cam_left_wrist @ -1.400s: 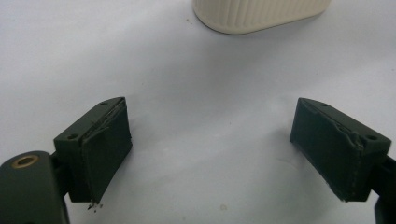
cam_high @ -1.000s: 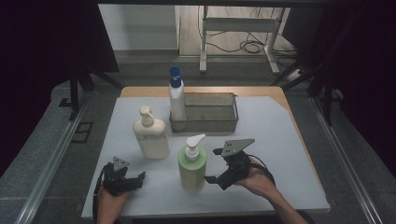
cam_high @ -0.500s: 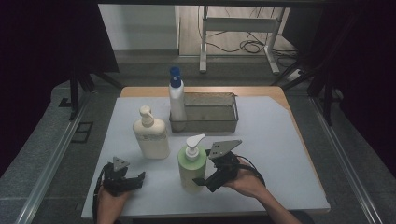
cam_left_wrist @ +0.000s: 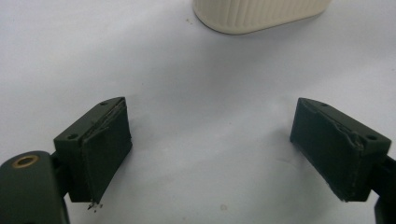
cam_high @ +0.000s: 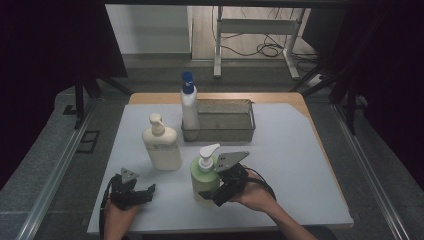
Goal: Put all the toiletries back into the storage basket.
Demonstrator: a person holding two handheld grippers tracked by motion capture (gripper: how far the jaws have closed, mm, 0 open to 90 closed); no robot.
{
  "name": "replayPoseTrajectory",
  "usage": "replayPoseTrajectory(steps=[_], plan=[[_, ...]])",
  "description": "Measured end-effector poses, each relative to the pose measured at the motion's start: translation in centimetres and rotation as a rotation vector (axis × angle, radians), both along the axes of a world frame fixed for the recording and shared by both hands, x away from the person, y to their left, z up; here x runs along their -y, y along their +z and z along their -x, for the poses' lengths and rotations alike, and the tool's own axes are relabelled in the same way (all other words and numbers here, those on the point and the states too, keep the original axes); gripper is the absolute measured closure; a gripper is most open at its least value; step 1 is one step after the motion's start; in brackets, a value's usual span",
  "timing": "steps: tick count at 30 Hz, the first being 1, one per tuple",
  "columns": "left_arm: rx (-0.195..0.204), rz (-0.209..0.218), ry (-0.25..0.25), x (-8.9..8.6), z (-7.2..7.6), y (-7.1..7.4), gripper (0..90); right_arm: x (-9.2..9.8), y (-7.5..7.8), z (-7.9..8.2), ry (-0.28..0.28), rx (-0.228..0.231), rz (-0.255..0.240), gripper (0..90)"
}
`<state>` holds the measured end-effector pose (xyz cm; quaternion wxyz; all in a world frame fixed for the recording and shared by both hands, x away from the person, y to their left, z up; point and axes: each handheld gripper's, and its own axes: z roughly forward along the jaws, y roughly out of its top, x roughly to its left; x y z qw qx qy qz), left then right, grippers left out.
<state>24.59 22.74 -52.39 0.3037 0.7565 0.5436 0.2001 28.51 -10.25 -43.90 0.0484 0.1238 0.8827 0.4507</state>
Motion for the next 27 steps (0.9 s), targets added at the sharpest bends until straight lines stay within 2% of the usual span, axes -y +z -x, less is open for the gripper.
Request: replayPoseTrajectory(steps=[6,16,21,27], plan=[[0.0,0.0,0.0,0.0,0.0,0.0,12.0,-0.4,0.1,0.0,0.002,0.007,-0.014,11.2],[0.0,0.0,0.0,0.0,0.0,0.0,12.0,-0.5,0.4,0.3,-0.01,0.019,0.019,12.3],[0.0,-0.002,-0.001,0.0,0.0,0.0,12.0,-0.4,0.7,0.2,-0.043,0.036,0.033,12.4],[0.0,-0.003,-0.003,0.0,0.0,0.0,12.0,0.1,1.4,-0.6,-0.075,0.029,0.014,12.5]])
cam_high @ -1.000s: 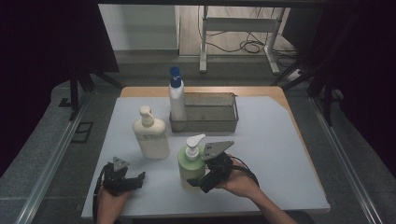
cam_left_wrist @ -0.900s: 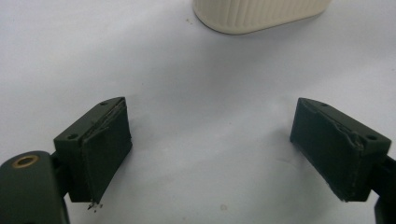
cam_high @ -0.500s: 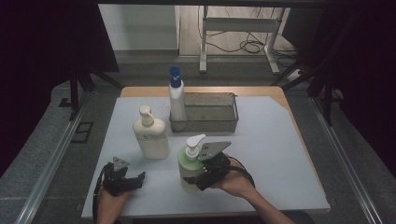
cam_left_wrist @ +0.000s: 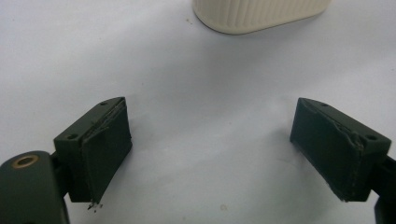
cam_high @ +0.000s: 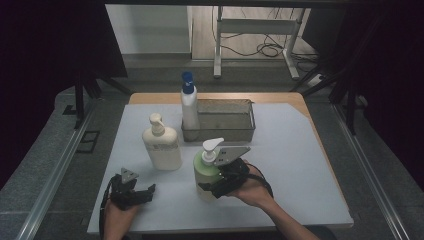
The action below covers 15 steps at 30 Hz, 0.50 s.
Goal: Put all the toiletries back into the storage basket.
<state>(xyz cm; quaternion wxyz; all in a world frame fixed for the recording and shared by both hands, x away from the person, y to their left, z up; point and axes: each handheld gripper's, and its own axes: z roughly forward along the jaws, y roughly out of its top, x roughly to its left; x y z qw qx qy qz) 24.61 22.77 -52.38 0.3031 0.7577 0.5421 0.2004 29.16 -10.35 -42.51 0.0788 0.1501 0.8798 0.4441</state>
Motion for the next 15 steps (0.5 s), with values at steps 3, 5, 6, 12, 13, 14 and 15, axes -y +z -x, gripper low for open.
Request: replayPoseTrajectory(steps=[3,5,6,12,13,14,15], plan=[[0.001,0.001,0.0,0.0,0.0,0.0,11.9,0.2,0.4,-0.4,-0.02,0.002,-0.004,12.5],[0.002,0.002,0.0,0.0,0.0,0.0,12.0,0.3,0.6,-0.8,-0.039,0.003,-0.011,12.5],[0.002,0.002,0.0,0.0,0.0,0.0,12.0,0.4,0.8,-1.0,-0.047,0.003,-0.014,12.5],[0.002,0.003,0.0,0.0,0.0,0.0,12.0,0.5,1.4,-2.5,-0.089,0.004,-0.014,12.6],[0.002,0.003,0.0,0.0,0.0,0.0,12.0,0.5,1.5,-2.7,-0.097,0.003,-0.012,12.6],[0.002,0.003,0.0,0.0,0.0,0.0,11.9,0.5,1.7,-3.0,-0.105,0.006,-0.011,12.6],[0.002,0.003,0.0,0.0,0.0,0.0,12.0,0.5,1.8,-3.3,-0.11,0.01,-0.013,12.6]])
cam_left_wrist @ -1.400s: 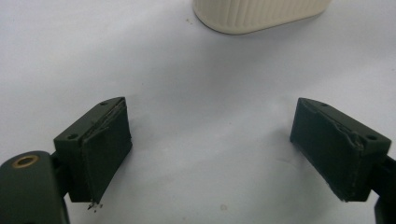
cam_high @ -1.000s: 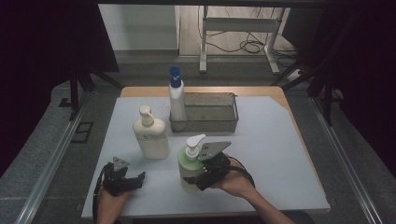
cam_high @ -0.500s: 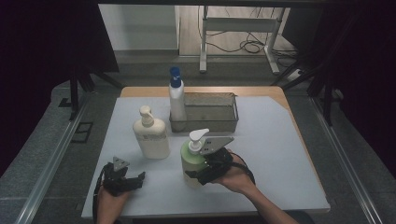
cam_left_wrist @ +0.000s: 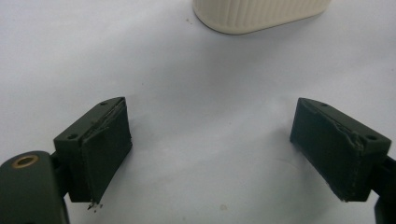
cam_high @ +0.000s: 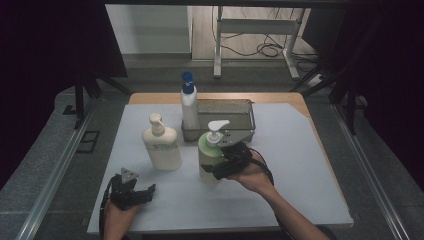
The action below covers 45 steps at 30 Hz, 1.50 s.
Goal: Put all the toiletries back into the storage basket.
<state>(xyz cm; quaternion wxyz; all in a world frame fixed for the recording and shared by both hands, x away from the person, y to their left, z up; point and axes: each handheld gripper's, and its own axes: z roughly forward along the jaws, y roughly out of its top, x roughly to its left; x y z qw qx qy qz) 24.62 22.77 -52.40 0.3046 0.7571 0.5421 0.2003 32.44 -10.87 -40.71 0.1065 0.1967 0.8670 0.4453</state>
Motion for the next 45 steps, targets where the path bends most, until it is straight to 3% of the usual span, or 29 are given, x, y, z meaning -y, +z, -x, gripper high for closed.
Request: replayPoseTrajectory(steps=[17,45], plan=[[0.001,-0.002,-0.001,0.0,0.0,0.0,11.9,0.2,1.9,-3.6,-0.097,0.018,-0.005,12.6],[0.0,-0.002,0.001,0.0,0.0,0.0,11.9,-0.3,5.1,-7.8,-0.207,0.057,-0.011,12.7]])
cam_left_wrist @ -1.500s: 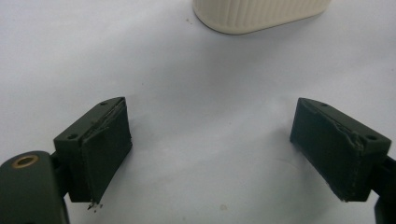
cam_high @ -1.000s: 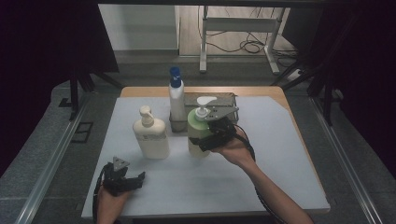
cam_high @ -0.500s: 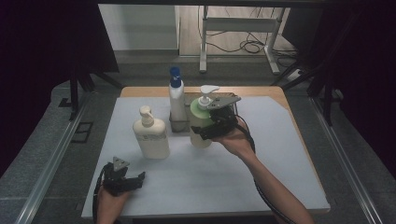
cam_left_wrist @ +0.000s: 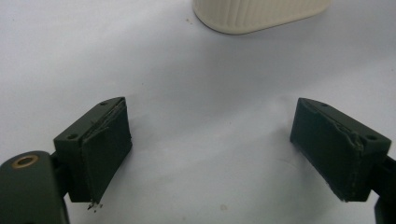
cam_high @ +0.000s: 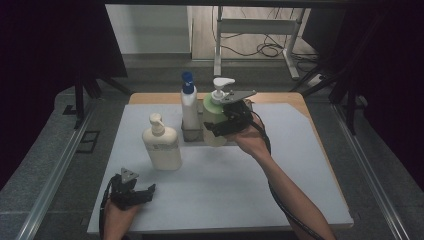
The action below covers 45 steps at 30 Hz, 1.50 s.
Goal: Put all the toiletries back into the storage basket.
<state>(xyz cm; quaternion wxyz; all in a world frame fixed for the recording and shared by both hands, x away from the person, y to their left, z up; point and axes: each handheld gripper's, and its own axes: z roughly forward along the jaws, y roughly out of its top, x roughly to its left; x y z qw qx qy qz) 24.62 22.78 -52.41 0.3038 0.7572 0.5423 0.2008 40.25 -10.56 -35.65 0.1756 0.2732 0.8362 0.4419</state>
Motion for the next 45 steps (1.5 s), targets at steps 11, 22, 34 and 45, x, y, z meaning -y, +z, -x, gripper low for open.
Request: replayPoseTrajectory(steps=[11,22,34,45], plan=[[0.0,0.001,0.0,0.0,0.0,0.0,11.9,-0.4,0.7,-2.0,-0.053,0.01,0.006,12.7],[0.001,0.004,0.002,0.0,0.0,0.0,11.9,-1.2,1.0,-3.9,-0.092,0.025,0.007,12.7],[0.0,0.005,0.002,0.0,0.0,0.0,11.9,-1.6,0.5,-5.9,-0.146,0.029,0.009,12.7],[0.0,0.005,0.001,0.0,0.0,0.0,11.9,-1.8,-0.8,-7.4,-0.168,0.013,0.014,12.8]])
